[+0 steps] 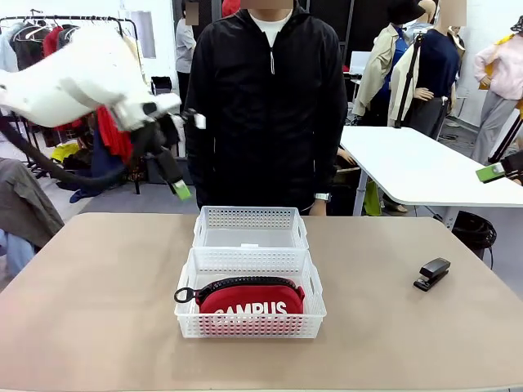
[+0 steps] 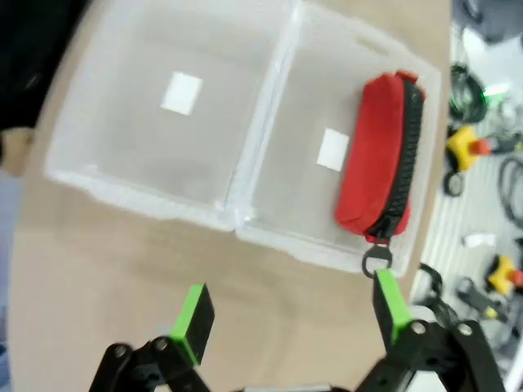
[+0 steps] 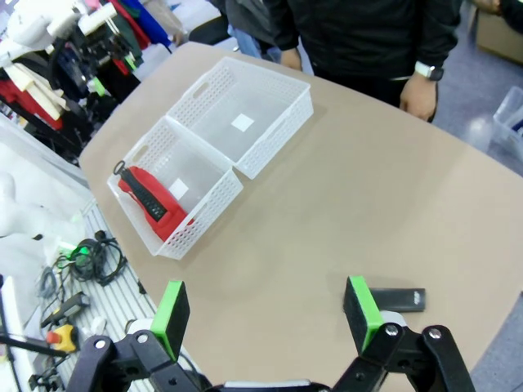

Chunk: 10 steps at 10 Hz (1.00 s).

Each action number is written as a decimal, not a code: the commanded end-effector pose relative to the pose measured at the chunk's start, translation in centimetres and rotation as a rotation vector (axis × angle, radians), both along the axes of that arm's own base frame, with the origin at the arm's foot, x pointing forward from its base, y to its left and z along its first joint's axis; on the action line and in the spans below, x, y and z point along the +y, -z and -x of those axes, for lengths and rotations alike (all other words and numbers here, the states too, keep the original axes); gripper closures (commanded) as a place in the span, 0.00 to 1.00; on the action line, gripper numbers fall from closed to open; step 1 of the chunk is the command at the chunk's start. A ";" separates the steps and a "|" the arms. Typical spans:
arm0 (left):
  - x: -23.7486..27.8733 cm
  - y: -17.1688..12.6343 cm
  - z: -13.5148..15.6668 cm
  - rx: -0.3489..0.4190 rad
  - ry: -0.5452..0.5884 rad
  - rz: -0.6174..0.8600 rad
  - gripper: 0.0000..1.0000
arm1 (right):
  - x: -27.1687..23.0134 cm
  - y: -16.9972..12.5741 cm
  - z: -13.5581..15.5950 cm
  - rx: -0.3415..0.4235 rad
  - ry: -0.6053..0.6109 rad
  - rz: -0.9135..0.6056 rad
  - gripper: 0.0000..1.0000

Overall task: Distribute items into two baskets.
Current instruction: Pick up the Stapler that the person points to.

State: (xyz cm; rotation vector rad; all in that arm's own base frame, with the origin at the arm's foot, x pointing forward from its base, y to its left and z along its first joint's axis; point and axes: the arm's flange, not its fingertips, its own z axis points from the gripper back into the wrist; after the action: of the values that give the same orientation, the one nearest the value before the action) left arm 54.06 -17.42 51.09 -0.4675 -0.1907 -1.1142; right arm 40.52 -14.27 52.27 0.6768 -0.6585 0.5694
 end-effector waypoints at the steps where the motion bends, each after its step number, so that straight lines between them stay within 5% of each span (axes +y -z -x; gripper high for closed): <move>1: 4.5 -1.2 3.9 -0.068 -0.088 0.096 0.00 | 0.1 -0.2 -0.1 -0.010 -0.002 -0.004 0.00; 5: 14.4 -1.7 8.2 -0.136 -0.319 0.221 0.00 | 0.1 -0.2 -0.1 -0.010 -0.002 -0.004 0.00; 7: 19.6 -1.5 9.6 -0.229 -0.417 0.350 0.00 | 0.1 -0.2 -0.1 -0.010 -0.002 -0.004 0.00; 10: 25.3 -0.1 10.9 -0.248 -0.522 0.477 0.00 | 0.1 -0.2 -0.1 -0.010 -0.002 -0.004 0.00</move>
State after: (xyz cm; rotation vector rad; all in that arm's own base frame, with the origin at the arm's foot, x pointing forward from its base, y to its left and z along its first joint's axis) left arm 43.72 7.52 51.98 -0.6127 -0.7059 -0.5954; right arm 40.52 -14.26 52.27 0.6759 -0.6579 0.5694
